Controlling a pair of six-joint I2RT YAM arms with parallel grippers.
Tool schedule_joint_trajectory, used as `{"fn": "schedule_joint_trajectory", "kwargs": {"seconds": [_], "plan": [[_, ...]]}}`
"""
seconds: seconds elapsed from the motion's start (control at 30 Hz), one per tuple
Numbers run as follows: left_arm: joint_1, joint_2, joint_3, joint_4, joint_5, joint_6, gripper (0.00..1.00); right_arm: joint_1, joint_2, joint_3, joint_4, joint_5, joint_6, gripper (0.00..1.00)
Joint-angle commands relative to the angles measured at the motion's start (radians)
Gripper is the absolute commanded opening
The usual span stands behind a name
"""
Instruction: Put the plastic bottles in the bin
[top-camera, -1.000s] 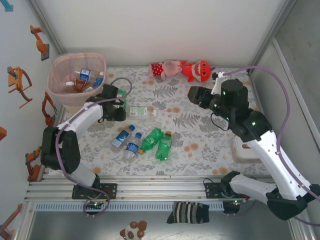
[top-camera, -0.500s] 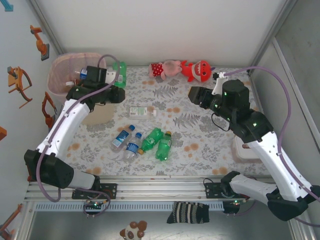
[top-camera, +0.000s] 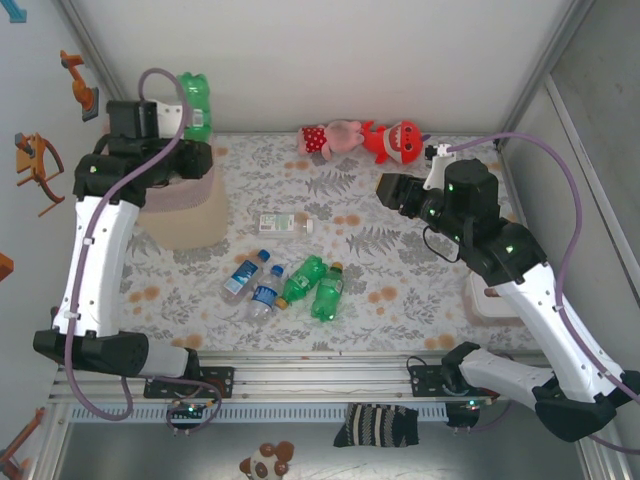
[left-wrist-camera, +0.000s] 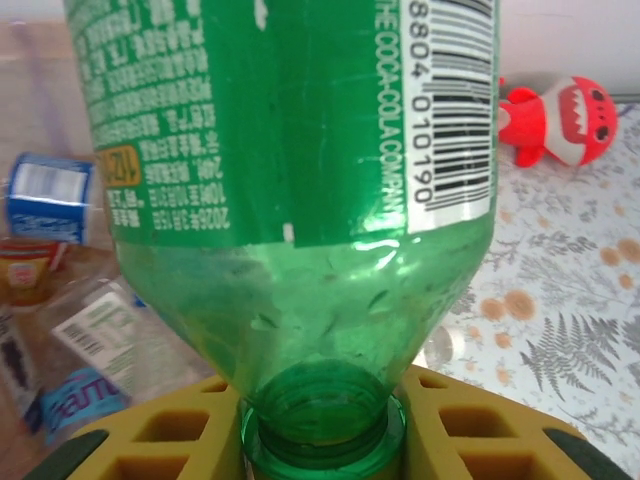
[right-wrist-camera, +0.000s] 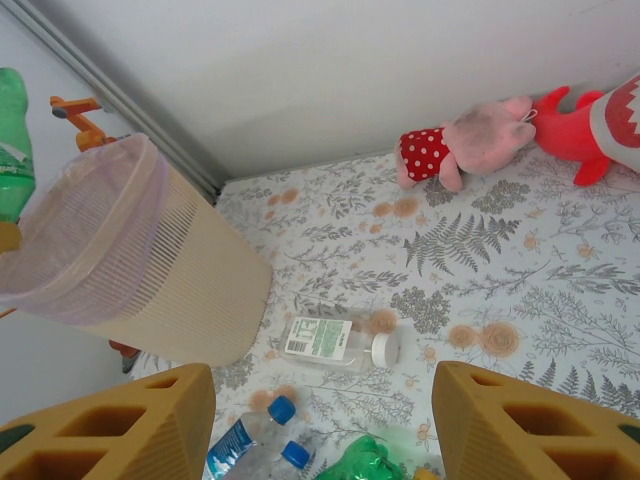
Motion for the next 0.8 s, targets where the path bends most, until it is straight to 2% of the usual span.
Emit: {"fn": "schedule_joint_trajectory", "kwargs": {"seconds": [0.0,0.23,0.4,0.5,0.63,0.77], "plan": [[0.079,0.027,0.045,-0.09,0.042,0.054,0.34,0.003,-0.002,0.019,-0.001,0.006,-0.02,0.59],[0.266,0.066,0.02,-0.121,0.05,0.1,0.34,0.004,-0.005,0.019,-0.007,0.007,-0.025,0.58],[0.363,0.103,-0.02,-0.109,-0.093,0.127,0.32,0.004,-0.005,0.019,-0.012,0.013,-0.027,0.58],[0.39,0.136,-0.036,-0.092,-0.152,0.134,0.33,0.004,0.003,0.033,-0.012,0.014,-0.032,0.58],[0.4,0.185,-0.018,-0.102,-0.152,0.137,0.35,0.004,0.018,0.049,-0.012,0.006,-0.04,0.59],[0.401,0.191,-0.009,-0.1,-0.168,0.14,0.44,0.004,0.018,0.048,-0.012,0.004,-0.04,0.59]]}}
